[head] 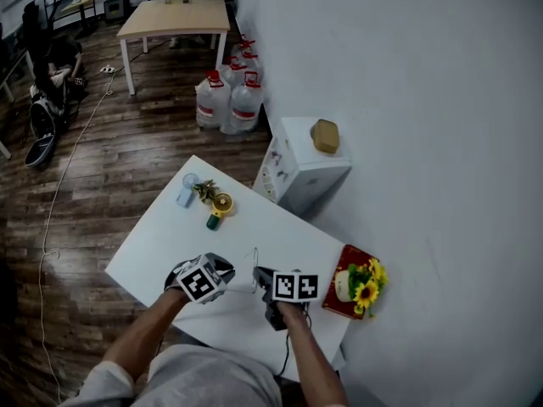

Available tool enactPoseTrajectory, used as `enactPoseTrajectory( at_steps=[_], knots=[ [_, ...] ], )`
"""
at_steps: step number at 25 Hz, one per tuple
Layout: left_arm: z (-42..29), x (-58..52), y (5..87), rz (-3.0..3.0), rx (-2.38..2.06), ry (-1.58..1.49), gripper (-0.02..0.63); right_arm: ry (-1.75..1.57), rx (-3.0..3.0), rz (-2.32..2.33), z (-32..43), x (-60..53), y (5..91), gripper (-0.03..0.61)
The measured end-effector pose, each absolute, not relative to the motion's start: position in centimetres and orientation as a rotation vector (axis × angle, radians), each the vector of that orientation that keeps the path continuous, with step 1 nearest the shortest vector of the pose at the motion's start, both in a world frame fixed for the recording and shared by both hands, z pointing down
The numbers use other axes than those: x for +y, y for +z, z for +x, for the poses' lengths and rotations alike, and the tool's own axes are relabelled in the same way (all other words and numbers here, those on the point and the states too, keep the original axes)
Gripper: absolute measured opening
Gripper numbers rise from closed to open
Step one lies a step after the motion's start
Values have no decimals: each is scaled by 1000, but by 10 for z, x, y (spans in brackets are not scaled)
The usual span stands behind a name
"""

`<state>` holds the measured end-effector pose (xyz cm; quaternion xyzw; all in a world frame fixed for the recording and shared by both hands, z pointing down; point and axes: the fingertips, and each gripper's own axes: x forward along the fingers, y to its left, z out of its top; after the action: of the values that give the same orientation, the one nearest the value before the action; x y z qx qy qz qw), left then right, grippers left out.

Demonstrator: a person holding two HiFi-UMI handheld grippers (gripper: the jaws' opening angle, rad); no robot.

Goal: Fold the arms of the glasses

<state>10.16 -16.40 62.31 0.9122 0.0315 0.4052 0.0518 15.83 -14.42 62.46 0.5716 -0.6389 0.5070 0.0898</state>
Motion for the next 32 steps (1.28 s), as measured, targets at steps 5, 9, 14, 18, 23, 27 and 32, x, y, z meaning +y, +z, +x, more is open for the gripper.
enactPoseTrajectory(
  at_steps=[5, 9, 14, 18, 23, 27, 32],
  knots=[
    [116, -166, 618, 2762, 62, 1240, 28, 1499, -1909, 1816, 163, -151, 625, 23],
    [127, -156, 617, 2760, 91, 1240, 31, 1531, -1917, 1897, 166, -154, 626, 21],
    [130, -136, 626, 2748, 187, 1289, 46, 1570, -1931, 1891, 162, -153, 628, 21],
    [131, -111, 633, 2745, 353, 1295, 54, 1578, -1944, 1851, 155, -150, 628, 21],
    [126, -115, 630, 2755, 343, 1311, 54, 1559, -1929, 1843, 156, -145, 628, 21],
    [121, -122, 622, 2790, 293, 1251, 54, 1545, -1910, 1875, 162, -143, 628, 21],
    [116, -161, 592, 2718, 15, 892, 106, 1523, -1897, 1891, 170, -142, 629, 21]
  ],
)
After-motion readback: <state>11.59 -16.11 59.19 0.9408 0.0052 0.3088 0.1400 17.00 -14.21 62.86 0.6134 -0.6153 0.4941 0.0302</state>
